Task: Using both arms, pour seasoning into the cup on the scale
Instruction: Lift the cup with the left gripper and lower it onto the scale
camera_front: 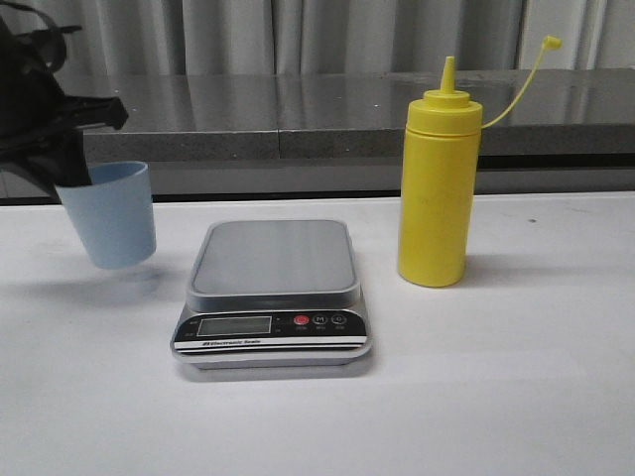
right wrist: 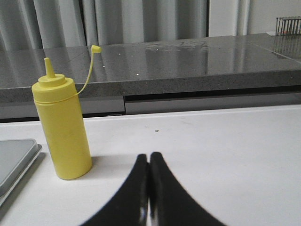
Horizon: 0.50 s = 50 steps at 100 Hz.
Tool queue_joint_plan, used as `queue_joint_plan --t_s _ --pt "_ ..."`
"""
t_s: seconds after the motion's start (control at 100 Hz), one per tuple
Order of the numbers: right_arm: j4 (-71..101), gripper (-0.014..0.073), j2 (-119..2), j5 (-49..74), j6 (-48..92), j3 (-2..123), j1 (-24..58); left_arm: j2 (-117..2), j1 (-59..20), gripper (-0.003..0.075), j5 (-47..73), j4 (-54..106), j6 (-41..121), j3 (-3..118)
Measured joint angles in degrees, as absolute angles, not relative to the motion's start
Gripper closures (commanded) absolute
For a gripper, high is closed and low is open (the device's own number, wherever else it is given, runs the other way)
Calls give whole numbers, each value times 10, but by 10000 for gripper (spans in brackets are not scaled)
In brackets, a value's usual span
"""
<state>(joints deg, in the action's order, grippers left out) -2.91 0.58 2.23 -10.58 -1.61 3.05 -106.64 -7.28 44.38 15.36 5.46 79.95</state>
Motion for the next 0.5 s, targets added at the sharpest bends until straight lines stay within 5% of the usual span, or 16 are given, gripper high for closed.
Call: queue_joint_plan --t_s 0.5 --pt "-29 661 6 22 -106 -16 31 -1069 -207 710 499 154 118 943"
